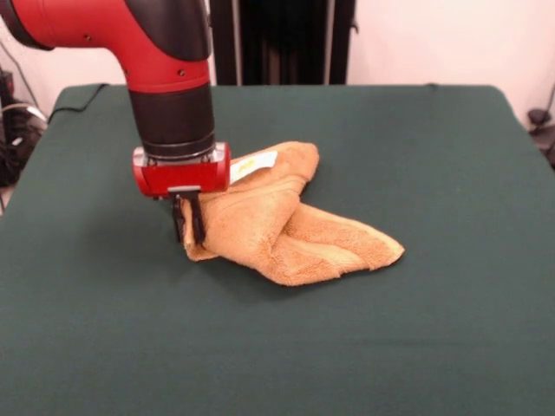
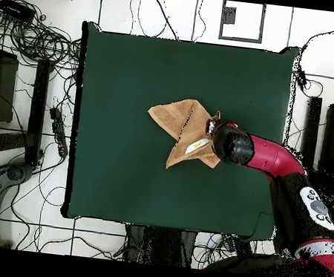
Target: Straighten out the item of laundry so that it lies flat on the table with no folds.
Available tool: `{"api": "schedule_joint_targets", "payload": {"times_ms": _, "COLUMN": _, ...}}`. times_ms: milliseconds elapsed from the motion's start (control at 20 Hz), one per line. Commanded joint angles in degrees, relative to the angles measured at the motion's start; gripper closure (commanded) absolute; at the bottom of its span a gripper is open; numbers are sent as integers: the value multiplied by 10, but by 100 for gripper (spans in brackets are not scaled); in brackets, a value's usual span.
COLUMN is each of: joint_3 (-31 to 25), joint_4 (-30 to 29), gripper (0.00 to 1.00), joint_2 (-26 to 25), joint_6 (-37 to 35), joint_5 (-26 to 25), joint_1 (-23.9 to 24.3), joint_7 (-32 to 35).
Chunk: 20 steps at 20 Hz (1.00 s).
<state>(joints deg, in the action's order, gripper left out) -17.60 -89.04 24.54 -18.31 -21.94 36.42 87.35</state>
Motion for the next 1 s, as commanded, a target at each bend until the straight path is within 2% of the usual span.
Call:
{"api": "schedule_joint_targets", "payload": {"times_ms": 50, "joint_3": -55, "joint_4": -89, "gripper": 100, "joint_2": 4, "joint_6": -11, "joint_5": 16, "joint_1": -38, "joint_7": 67}}
{"api": "schedule_joint_targets", "payload": {"times_ms": 1000, "joint_3": -62, "joint_4": -96, "gripper": 100, "joint_2": 19, "joint_6": -64, "joint_5": 36, "joint_1": -31, "joint_7": 40}}
